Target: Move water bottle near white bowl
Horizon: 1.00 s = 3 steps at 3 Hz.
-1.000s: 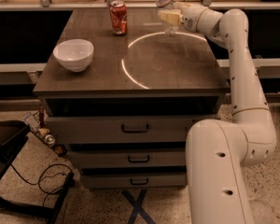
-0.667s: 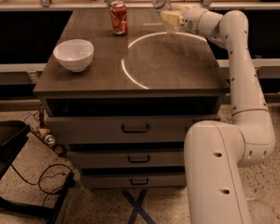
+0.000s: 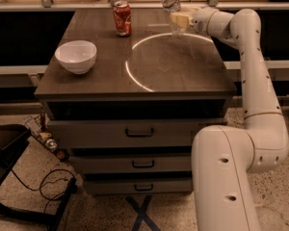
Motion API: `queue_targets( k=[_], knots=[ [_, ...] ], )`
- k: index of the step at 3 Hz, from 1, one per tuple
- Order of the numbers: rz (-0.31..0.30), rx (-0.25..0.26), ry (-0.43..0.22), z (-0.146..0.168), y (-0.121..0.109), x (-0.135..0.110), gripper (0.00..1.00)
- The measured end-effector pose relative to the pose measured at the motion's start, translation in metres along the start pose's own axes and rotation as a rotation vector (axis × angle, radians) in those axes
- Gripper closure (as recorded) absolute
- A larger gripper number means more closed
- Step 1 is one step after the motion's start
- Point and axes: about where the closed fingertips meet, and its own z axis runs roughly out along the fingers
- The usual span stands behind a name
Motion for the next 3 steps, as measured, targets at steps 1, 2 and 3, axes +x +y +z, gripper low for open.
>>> queue_targets(
  k=[1, 2, 3],
  knots=[
    [0.0, 0.0, 0.0, 0.0, 0.0, 0.0, 1.0],
    [0.082, 0.036, -0.031, -0.019, -0.01, -0.032, 1.0],
    [0.13, 0.08, -0.051, -0.041, -0.022, -0.061, 1.0]
  ],
)
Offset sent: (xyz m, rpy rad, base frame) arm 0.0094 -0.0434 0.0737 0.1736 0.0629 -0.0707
